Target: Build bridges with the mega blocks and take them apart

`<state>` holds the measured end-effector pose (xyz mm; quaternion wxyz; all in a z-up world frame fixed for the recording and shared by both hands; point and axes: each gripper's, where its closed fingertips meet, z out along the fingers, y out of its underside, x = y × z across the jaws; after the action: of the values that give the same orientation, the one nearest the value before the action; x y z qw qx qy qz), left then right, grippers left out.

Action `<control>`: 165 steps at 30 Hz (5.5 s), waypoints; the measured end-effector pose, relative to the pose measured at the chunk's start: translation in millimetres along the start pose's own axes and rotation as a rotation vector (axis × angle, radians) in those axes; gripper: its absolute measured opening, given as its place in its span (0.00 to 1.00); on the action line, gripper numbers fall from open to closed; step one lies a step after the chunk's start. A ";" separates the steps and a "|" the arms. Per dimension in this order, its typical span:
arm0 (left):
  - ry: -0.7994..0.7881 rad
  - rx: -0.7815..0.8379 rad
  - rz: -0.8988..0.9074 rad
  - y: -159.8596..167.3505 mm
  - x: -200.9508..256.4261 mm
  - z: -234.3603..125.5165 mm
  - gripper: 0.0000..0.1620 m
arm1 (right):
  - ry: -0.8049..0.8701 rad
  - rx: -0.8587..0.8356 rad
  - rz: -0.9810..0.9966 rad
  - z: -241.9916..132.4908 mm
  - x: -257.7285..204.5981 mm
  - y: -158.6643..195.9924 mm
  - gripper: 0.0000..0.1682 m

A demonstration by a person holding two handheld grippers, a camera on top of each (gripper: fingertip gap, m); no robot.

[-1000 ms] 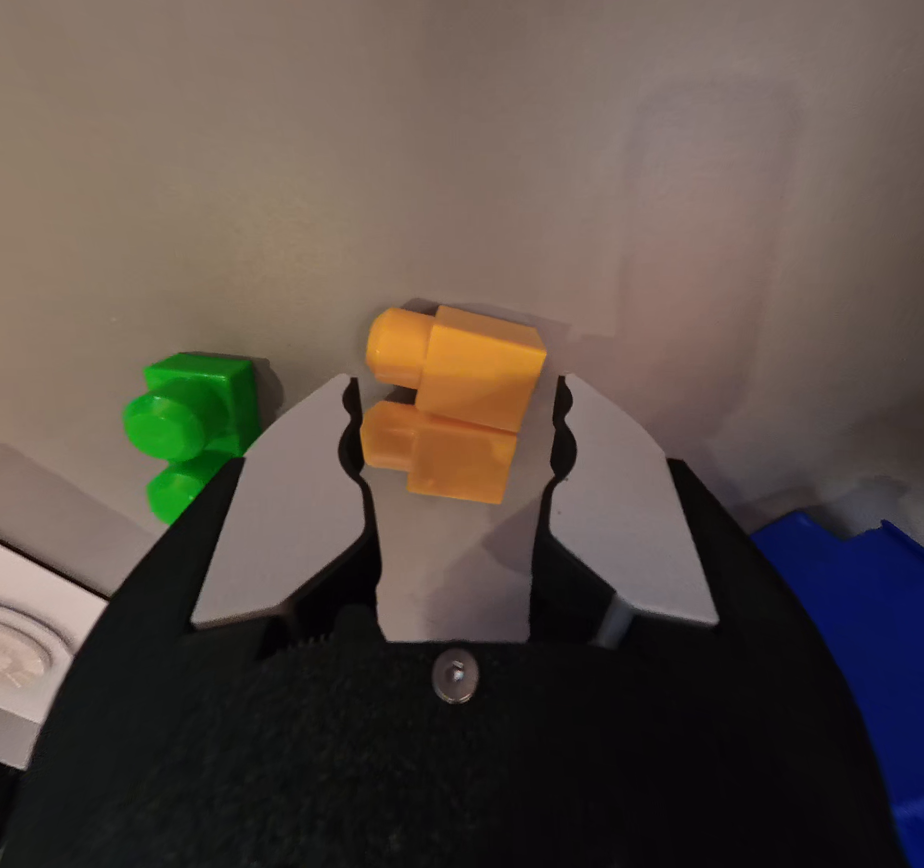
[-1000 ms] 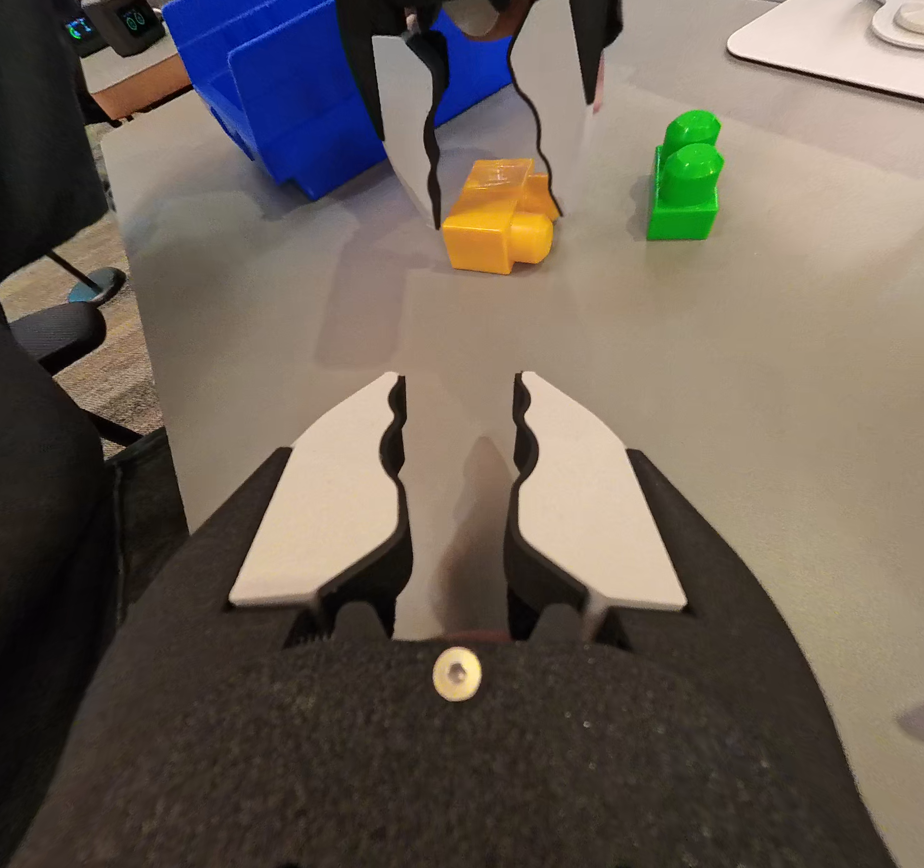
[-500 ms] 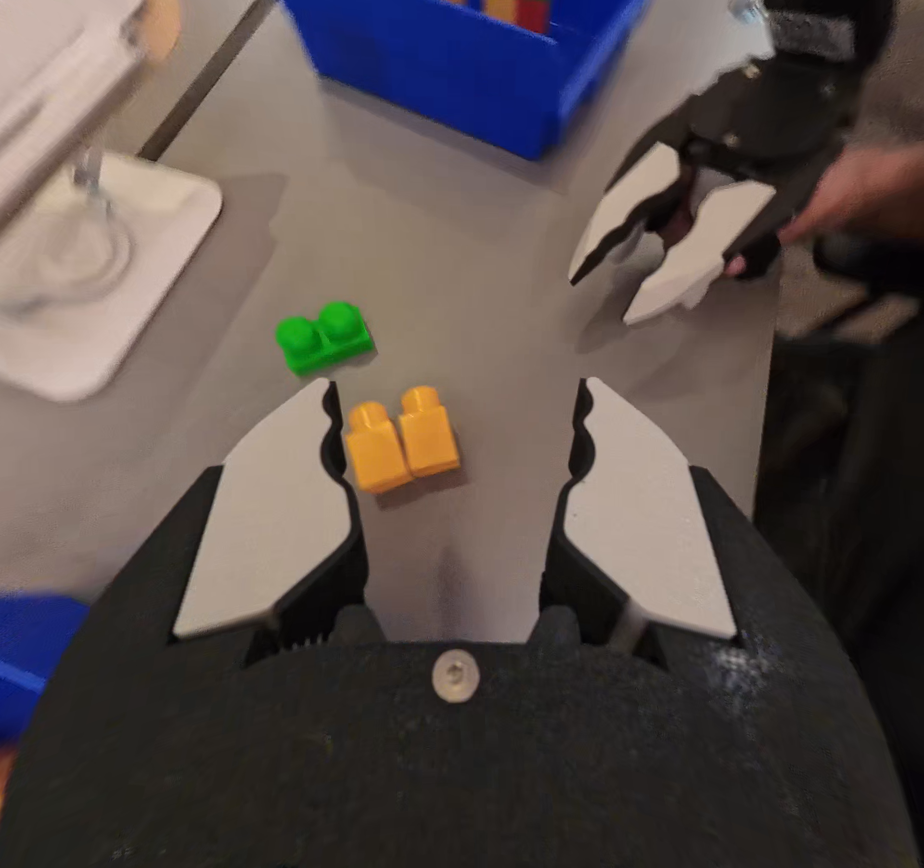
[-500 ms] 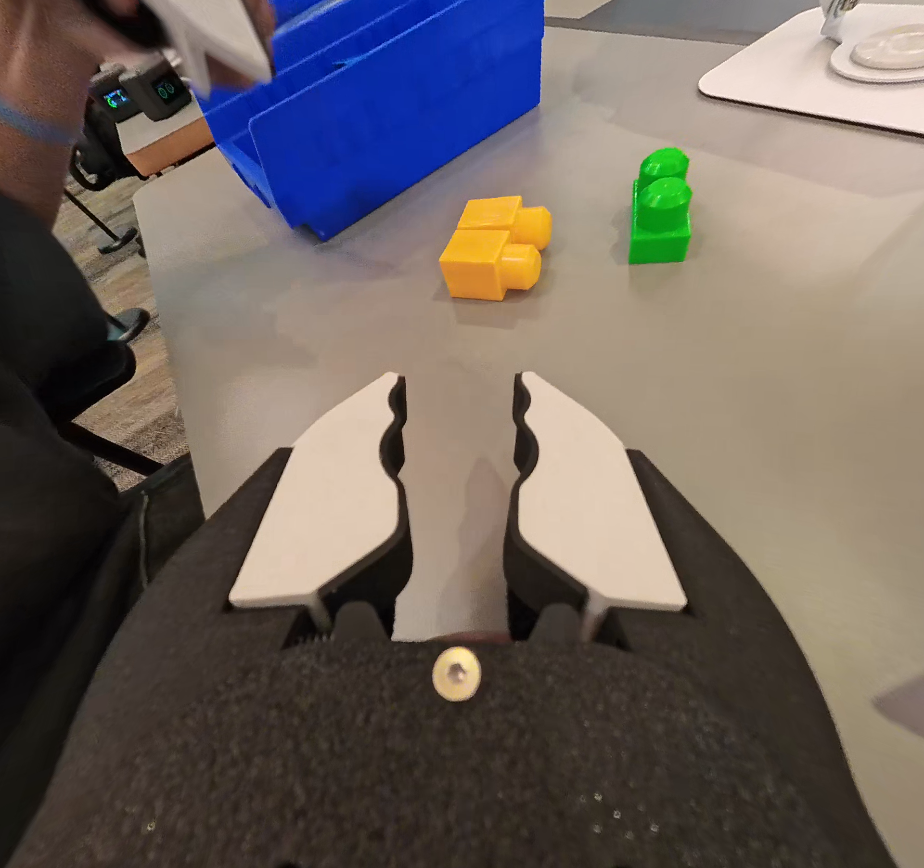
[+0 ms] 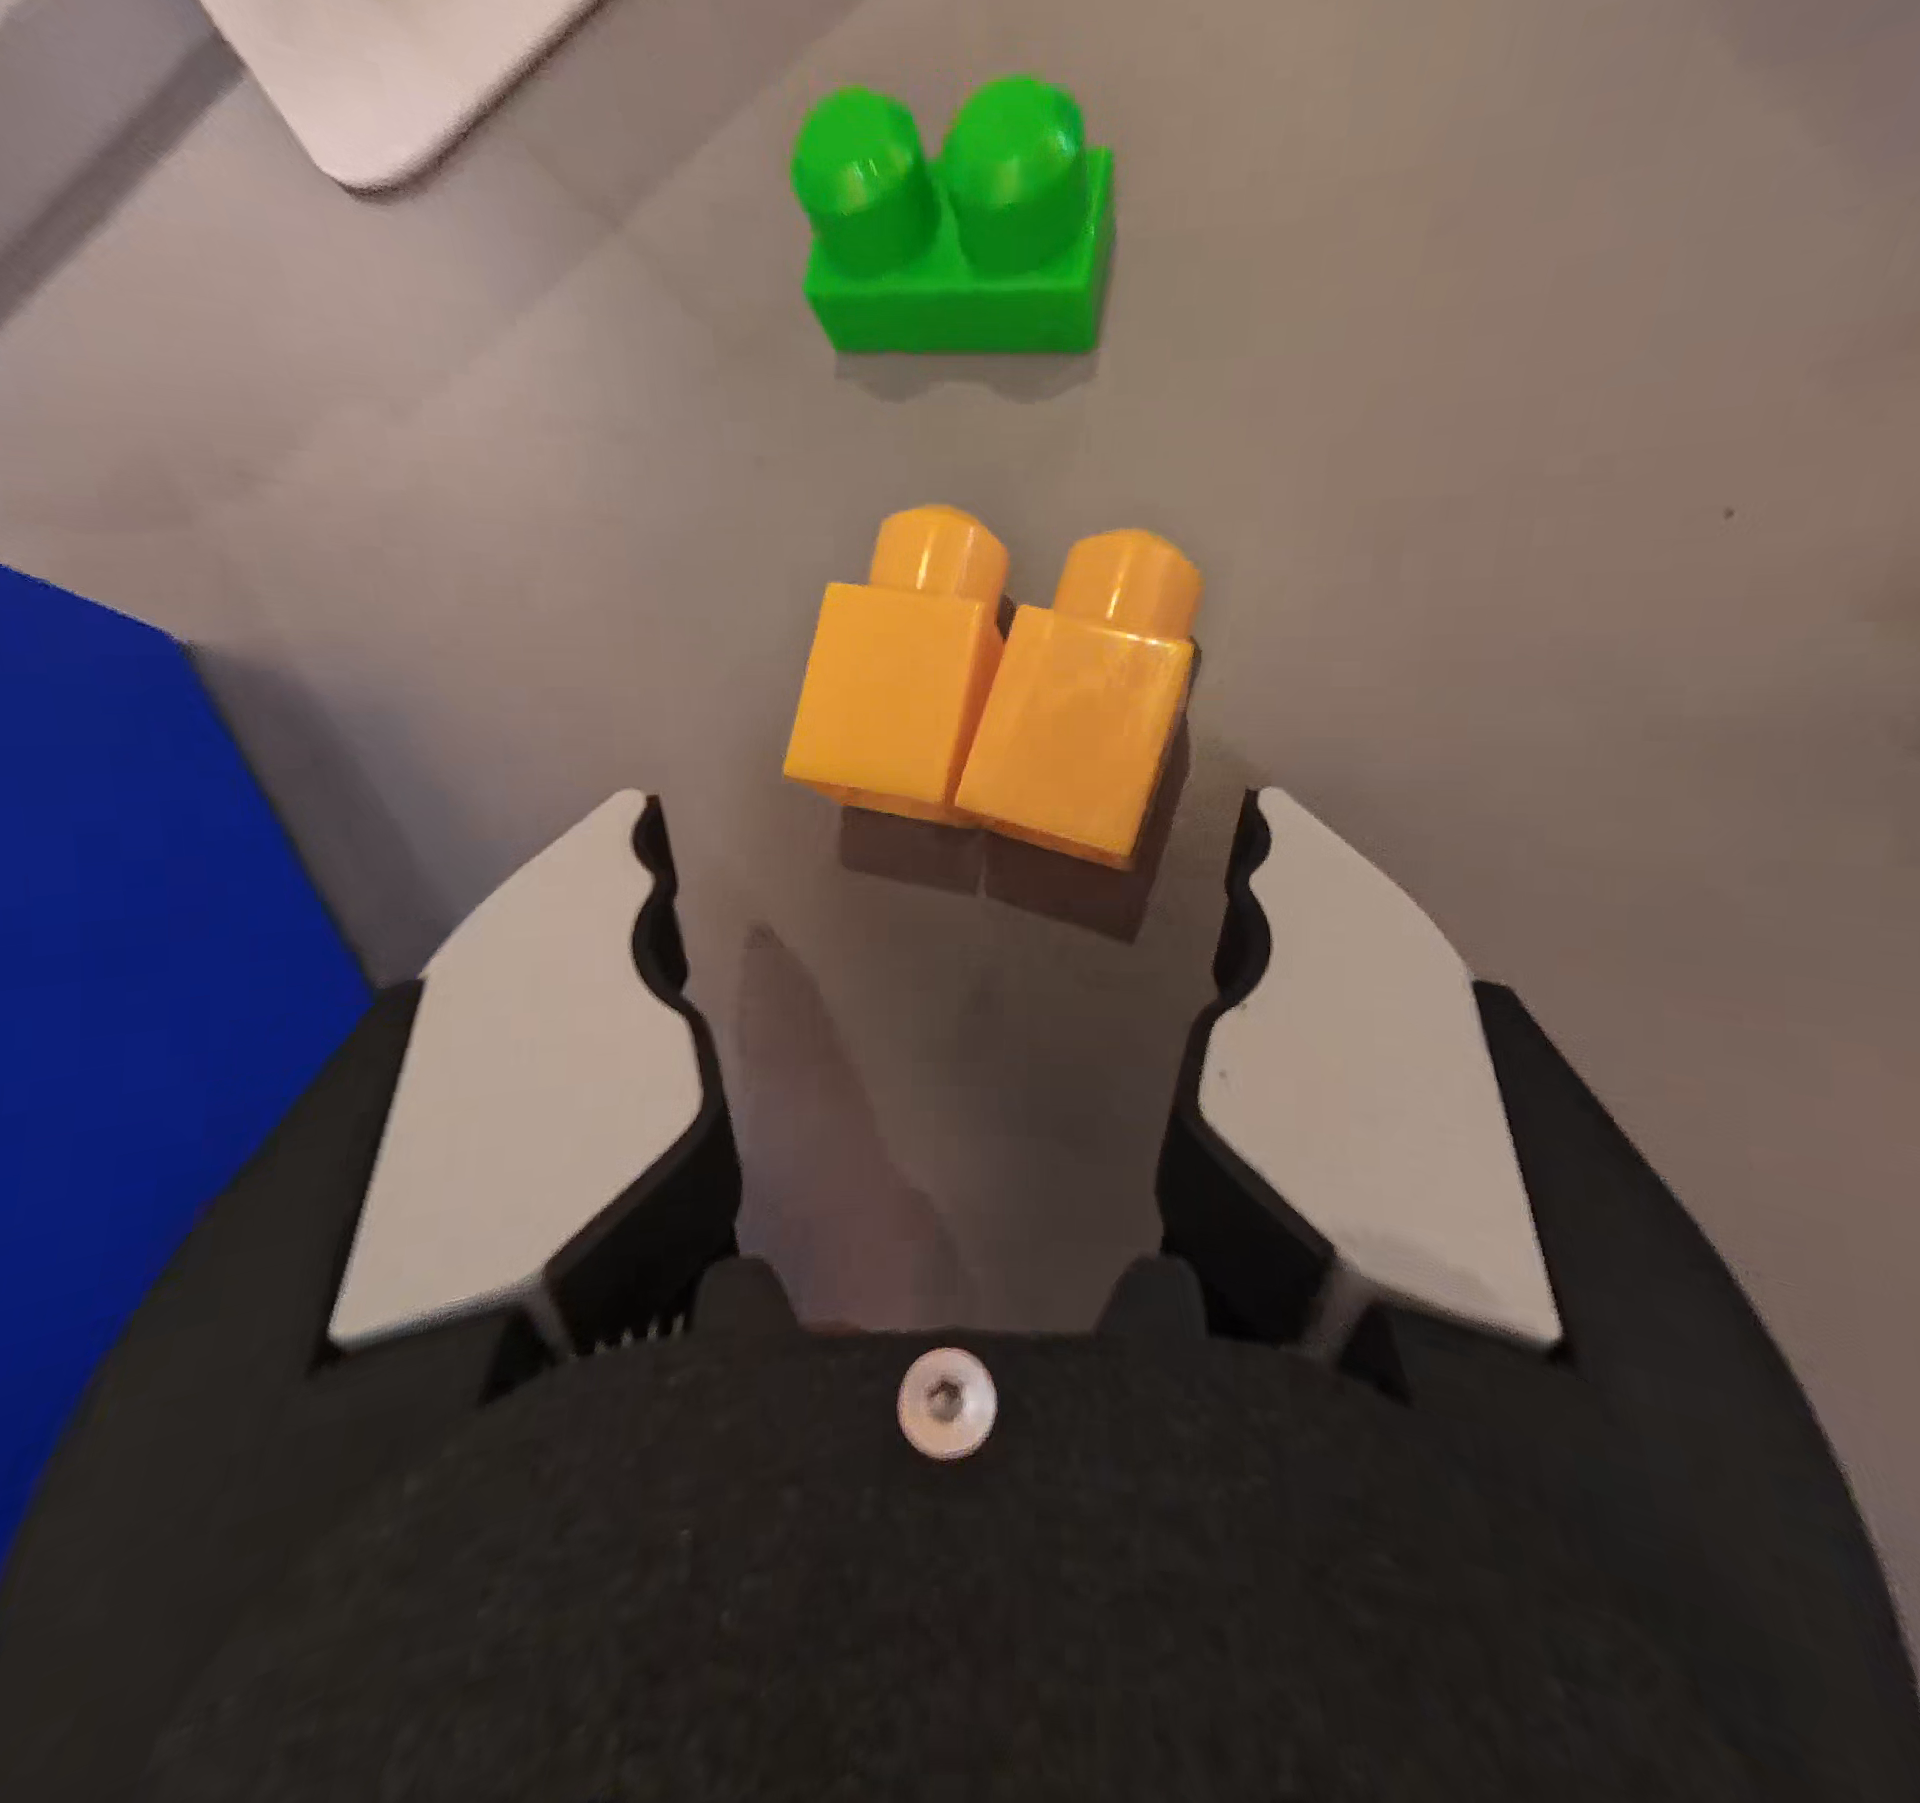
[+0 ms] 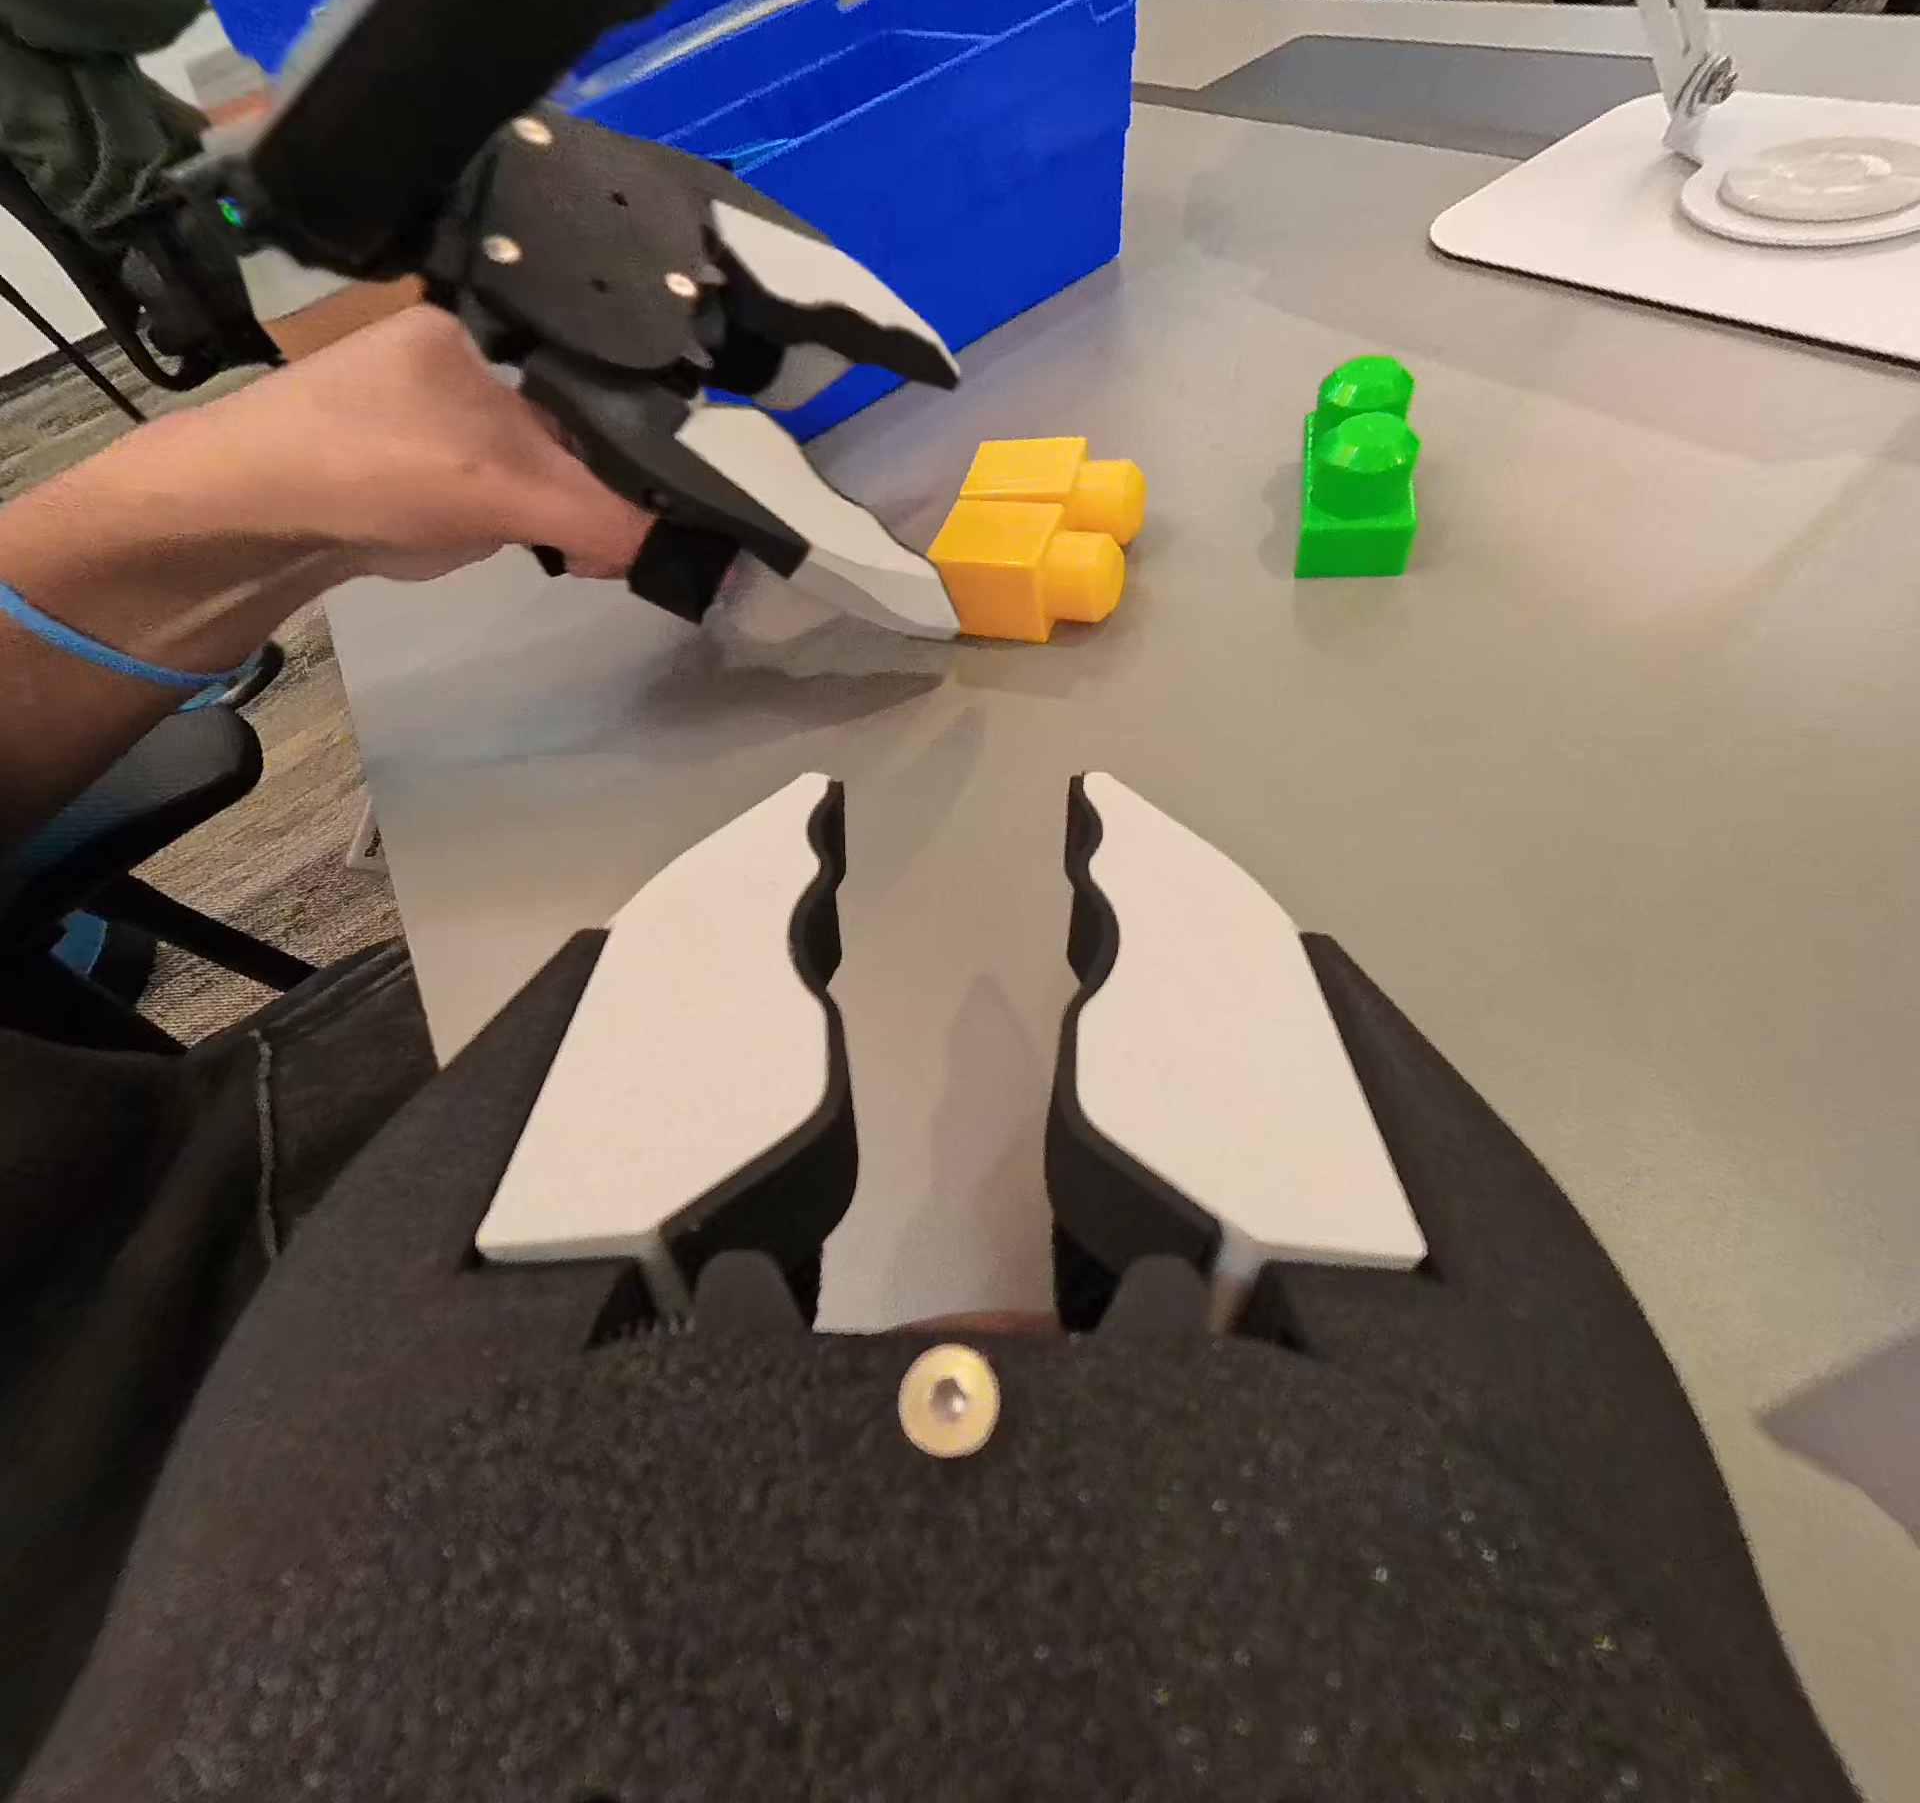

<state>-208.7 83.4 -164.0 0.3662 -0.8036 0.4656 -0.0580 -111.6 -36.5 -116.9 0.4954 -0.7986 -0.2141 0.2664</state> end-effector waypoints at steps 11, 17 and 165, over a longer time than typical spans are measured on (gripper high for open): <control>0.175 -0.100 -0.033 3.9 7.8 31.9 0.60 | 0.004 0.000 0.009 -2.1 1.6 1.5 0.24; 0.203 -0.107 -0.025 -1.4 9.0 38.3 0.59 | 0.002 -0.005 0.002 -1.1 0.6 0.9 0.24; 0.061 0.589 0.407 -59.2 24.6 -88.0 0.46 | -0.635 0.096 0.535 39.6 5.7 -84.9 0.20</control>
<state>-191.3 34.6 -68.3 0.5721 -0.5521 0.5902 -0.1395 -139.1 29.2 -55.8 0.3547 -0.6804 -0.1285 0.6283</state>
